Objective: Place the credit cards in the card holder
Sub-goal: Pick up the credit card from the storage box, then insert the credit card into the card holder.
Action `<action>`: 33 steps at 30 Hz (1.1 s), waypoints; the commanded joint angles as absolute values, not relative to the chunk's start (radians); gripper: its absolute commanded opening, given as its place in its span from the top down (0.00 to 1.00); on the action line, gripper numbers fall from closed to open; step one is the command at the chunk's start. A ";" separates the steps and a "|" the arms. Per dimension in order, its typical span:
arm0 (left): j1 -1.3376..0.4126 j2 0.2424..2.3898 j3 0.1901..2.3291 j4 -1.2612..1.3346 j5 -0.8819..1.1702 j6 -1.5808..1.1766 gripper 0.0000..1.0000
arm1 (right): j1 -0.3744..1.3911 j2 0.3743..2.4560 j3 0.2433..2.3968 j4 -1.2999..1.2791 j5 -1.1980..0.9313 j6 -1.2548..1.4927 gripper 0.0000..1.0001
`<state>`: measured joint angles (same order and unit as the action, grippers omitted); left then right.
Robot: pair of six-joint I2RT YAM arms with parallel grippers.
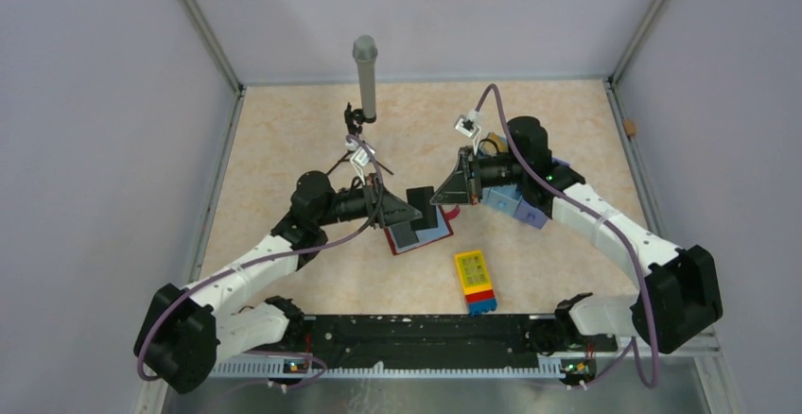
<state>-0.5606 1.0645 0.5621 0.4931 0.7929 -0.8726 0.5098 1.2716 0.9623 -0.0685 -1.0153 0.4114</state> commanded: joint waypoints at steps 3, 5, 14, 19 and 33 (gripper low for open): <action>-0.577 1.100 0.520 0.682 0.799 -0.972 0.83 | 0.524 1.295 0.973 -0.010 -1.010 0.393 1.00; -0.582 1.118 0.522 0.687 0.796 -0.975 0.82 | 0.530 1.299 0.970 -0.007 -1.012 0.397 1.00; -0.585 1.141 0.499 0.659 0.682 -0.983 1.00 | 0.532 1.344 0.977 -0.049 -0.892 0.371 1.00; -0.583 1.172 0.451 0.557 0.545 -1.021 1.00 | 0.531 1.398 0.974 -0.121 -0.672 0.335 0.57; -0.576 1.358 0.341 0.637 0.364 -1.138 1.00 | 0.544 1.480 0.892 -0.195 -0.232 0.375 0.42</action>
<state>-0.5777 1.3121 0.3481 0.5400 0.4068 -1.1023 0.5240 1.4677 0.8967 -0.1772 -0.3698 0.3706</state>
